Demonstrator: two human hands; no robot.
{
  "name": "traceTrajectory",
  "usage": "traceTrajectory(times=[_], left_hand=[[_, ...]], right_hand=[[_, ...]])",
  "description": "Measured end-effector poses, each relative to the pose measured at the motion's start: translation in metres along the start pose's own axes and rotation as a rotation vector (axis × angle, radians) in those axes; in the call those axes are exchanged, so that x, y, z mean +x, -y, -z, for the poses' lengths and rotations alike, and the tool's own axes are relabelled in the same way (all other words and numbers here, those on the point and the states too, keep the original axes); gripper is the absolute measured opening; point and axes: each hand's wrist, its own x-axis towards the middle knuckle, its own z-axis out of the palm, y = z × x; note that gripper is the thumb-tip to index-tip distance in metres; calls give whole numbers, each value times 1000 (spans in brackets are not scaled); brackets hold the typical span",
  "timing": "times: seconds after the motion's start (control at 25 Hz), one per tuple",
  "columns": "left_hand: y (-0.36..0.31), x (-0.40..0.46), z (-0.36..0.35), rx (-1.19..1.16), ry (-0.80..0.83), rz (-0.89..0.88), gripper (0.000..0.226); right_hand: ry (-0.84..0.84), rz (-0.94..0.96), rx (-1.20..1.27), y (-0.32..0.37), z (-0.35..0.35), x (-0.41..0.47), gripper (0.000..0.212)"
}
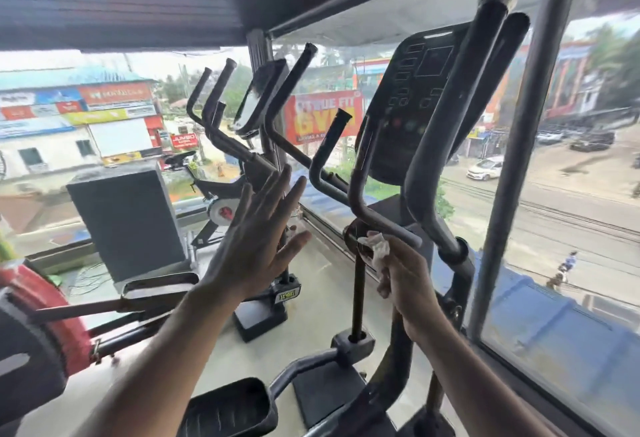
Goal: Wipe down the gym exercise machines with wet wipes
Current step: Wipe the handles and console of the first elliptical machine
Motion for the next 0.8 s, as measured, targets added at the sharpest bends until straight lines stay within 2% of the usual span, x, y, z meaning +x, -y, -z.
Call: traceTrajectory(times=[0.08, 0.28, 0.44, 0.52, 0.68, 0.8], left_hand=[[20, 12, -13, -1, 15, -13, 75], [67, 49, -50, -30, -6, -86, 77], [113, 92, -99, -53, 7, -111, 83], [140, 121, -125, -78, 19, -102, 87], [187, 171, -176, -164, 38, -126, 89], [209, 214, -209, -188, 24, -238, 92]], right_hand=[[-46, 44, -108, 1, -10, 18, 37], [-118, 193, -263, 1, -22, 57, 32], [-188, 271, -538, 3, -22, 90, 48], [-193, 342, -602, 11, -31, 106, 49], [-303, 524, -827, 19, -39, 135, 29], [-435, 591, -965, 29, -41, 163, 25]])
